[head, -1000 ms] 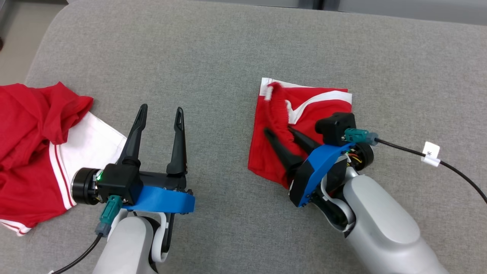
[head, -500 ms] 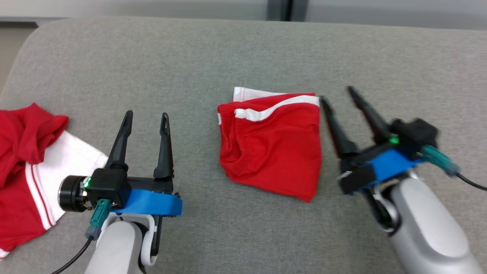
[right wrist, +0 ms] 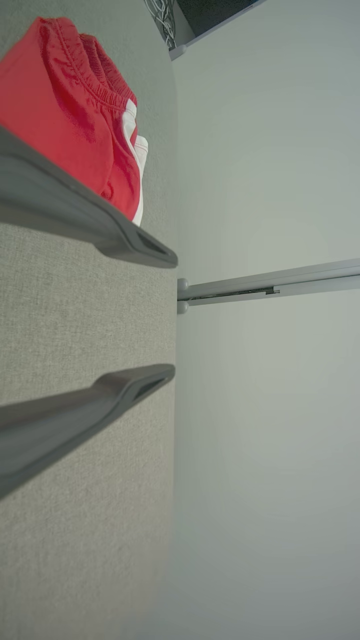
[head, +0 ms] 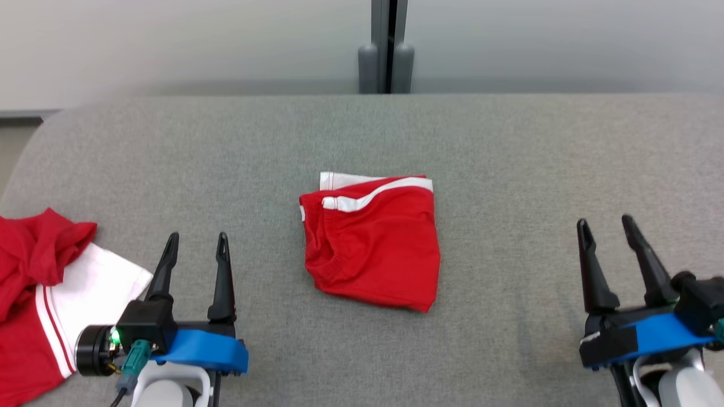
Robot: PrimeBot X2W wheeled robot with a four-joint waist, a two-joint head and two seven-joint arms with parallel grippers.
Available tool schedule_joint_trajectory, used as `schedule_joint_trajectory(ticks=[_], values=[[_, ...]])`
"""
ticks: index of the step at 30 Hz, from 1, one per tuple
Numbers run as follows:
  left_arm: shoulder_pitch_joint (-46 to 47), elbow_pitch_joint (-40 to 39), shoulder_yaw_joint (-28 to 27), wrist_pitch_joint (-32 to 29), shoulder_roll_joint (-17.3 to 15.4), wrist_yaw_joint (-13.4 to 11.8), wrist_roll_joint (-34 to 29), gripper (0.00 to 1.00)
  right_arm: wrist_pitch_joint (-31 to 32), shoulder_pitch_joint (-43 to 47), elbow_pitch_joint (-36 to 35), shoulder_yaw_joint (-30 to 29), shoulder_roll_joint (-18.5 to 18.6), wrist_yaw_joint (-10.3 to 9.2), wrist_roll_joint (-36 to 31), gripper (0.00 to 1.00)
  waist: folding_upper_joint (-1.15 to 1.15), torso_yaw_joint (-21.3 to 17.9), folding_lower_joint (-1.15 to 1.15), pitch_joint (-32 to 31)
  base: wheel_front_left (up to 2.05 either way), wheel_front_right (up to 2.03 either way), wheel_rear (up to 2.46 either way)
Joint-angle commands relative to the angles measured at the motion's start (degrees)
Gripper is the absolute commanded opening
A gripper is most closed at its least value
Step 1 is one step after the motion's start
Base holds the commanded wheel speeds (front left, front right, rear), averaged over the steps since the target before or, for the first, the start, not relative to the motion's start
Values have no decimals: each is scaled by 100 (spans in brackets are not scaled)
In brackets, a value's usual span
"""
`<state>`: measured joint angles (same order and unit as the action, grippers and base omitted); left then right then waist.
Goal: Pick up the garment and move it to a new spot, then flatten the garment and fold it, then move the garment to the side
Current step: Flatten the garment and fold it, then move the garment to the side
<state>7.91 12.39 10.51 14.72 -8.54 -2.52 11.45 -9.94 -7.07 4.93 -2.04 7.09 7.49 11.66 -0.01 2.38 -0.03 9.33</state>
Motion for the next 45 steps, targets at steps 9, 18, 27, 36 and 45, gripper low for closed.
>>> schedule_joint_trajectory(ticks=[9,18,27,36,45], values=[[-528,36,81,-195,-210,27,19,100,395,822,-531,-52,-214,2,-107,100,1,-156,3,-684,0,0,0],[-904,90,199,-284,-286,4,51,100,654,1269,-801,-59,-310,2,-186,100,1,-197,3,-1004,0,0,0],[-898,202,217,-298,-297,-58,111,100,754,1342,-870,-87,-351,2,-185,100,1,-185,3,-1063,0,0,0],[-820,259,221,-249,-325,-111,142,100,763,1285,-846,-87,-355,2,-195,100,1,-195,3,-1054,0,0,0],[-592,192,278,-184,-329,-108,98,100,814,1199,-776,-138,-262,2,-140,100,1,-47,3,-855,0,0,0]])
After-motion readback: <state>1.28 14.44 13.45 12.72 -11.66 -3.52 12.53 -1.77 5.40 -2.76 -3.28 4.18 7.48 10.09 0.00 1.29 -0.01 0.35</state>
